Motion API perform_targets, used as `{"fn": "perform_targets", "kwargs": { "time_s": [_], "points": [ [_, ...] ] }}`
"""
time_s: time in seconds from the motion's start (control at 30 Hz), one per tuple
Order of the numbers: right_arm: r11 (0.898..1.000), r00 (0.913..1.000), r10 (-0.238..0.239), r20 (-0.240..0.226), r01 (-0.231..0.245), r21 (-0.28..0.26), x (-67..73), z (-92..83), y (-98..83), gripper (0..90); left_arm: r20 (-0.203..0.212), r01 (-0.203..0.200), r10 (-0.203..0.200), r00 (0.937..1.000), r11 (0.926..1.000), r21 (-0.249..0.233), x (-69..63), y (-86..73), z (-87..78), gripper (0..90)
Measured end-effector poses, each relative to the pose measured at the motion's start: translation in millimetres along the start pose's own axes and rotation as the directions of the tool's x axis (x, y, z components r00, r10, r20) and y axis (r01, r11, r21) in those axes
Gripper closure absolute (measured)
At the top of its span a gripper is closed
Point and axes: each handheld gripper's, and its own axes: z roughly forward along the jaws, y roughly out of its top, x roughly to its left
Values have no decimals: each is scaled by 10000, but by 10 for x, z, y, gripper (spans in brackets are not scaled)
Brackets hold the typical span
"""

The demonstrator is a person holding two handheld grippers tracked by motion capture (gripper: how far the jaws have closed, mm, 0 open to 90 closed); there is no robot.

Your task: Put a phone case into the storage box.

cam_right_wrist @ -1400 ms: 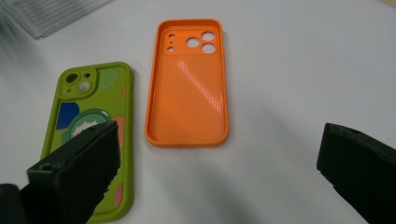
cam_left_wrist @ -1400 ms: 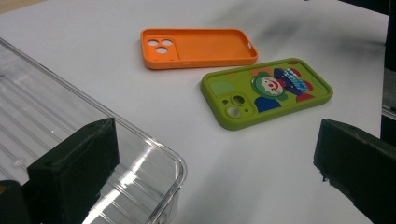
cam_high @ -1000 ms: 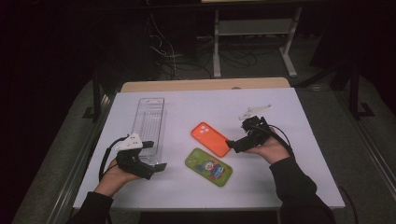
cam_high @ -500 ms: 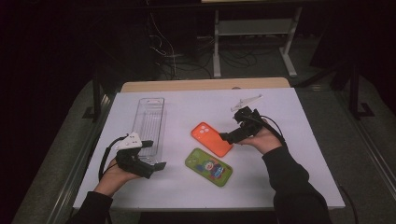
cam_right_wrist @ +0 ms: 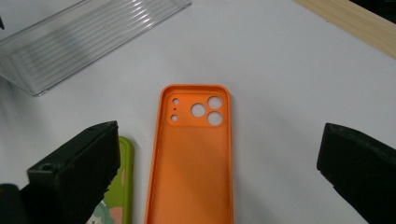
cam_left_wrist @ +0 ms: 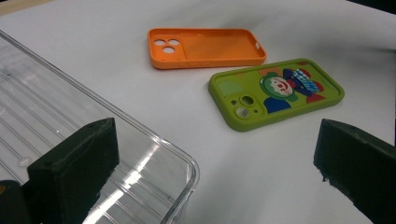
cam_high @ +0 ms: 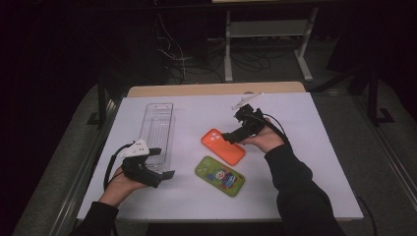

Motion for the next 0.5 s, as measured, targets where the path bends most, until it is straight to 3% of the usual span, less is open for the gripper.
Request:
{"fn": "perform_targets", "kwargs": {
  "time_s": [0.23, 0.5],
  "points": [
    [10000, 10000, 42, -15, -42, 74, 17, 85, 27, 0, 21, 44, -43, 10000, 10000, -58, 2, -1, 3, 0],
    [9992, 9996, -253, 78, 250, 325, 55, 231, 14, 0, 22, 30, -30, 10000, 10000, -28, 3, -4, -1, 0]
  ]
}}
